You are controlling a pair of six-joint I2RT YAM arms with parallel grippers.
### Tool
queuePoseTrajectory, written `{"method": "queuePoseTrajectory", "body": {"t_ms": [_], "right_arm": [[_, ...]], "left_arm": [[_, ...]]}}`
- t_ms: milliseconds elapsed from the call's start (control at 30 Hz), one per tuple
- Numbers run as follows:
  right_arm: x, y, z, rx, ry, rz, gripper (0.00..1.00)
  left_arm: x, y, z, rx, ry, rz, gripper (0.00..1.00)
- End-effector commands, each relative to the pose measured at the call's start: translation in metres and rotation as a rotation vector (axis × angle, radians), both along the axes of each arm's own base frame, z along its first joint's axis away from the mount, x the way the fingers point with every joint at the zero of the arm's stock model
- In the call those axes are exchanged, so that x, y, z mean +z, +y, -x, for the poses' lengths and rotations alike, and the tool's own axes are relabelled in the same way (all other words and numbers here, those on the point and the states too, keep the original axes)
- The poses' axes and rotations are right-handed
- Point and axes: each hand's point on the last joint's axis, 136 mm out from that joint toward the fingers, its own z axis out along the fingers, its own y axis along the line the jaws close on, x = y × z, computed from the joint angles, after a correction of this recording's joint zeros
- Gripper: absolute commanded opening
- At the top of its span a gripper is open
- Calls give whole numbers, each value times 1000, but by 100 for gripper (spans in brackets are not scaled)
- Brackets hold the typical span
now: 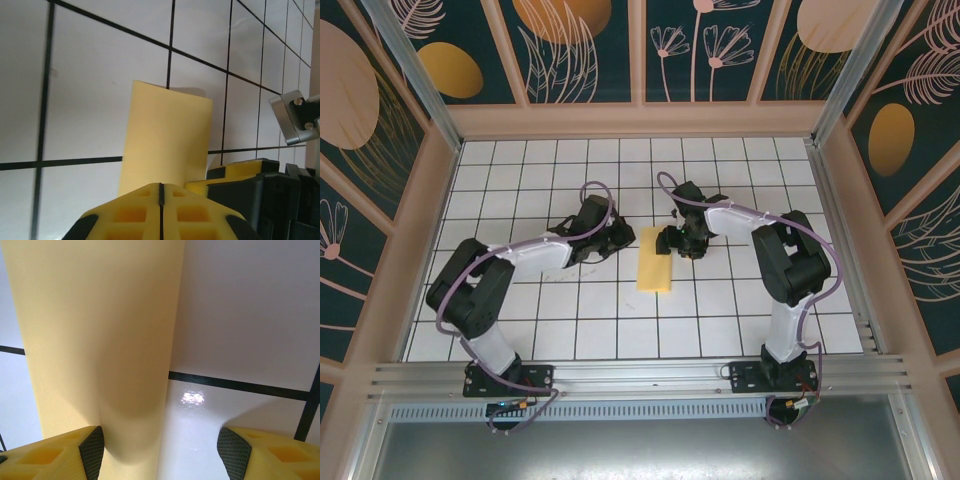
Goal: Fold a paper plane with a square sheet of paper (pick it up from the middle)
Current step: Hold the square sheet of paper at the center of the table.
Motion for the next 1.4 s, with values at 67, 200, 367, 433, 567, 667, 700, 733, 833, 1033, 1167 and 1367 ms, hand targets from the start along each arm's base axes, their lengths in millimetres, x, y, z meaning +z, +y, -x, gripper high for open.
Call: {"method": "queuePoseTrajectory", "body": {"t_ms": [67, 200, 367, 433, 567, 667, 700, 733, 833, 1033, 1167, 1367], "right_arm": [[-47, -23, 21, 0, 95, 126, 68], [-47, -23, 21, -1, 99, 125, 68], [-47, -23, 21, -3, 98, 128, 68], [-47, -23, 21, -3, 98, 128, 68], [-47, -23, 21, -3, 99, 125, 68], [-47, -23, 21, -3, 97, 126, 68], [-47, -23, 21, -3, 97, 126, 68], [-47, -22, 21, -3, 97, 125, 69], [-47, -23, 22, -4, 97, 125, 69], [-39, -17, 16, -13, 77, 94, 69], [-10, -4, -2, -38, -5, 19, 73], [63, 11, -24, -98, -172, -199, 76]], "left_arm": [[-5, -31, 0, -92, 43, 75, 0], [-17, -39, 4, -114, 83, 60, 0], [-28, -44, 7, -136, 114, 37, 0], [-34, -42, 9, -129, 129, 25, 0], [-43, -40, 11, -126, 148, 10, 0], [-51, -39, 14, -127, 173, -10, 0], [-52, -38, 14, -126, 176, -15, 0], [-53, -37, 15, -126, 177, -18, 0], [-61, -35, 17, -126, 198, -40, 0], [-76, -26, 22, -119, 230, -97, 0], [-84, -22, 26, -119, 242, -117, 0], [-85, -20, 26, -121, 238, -128, 0]]}}
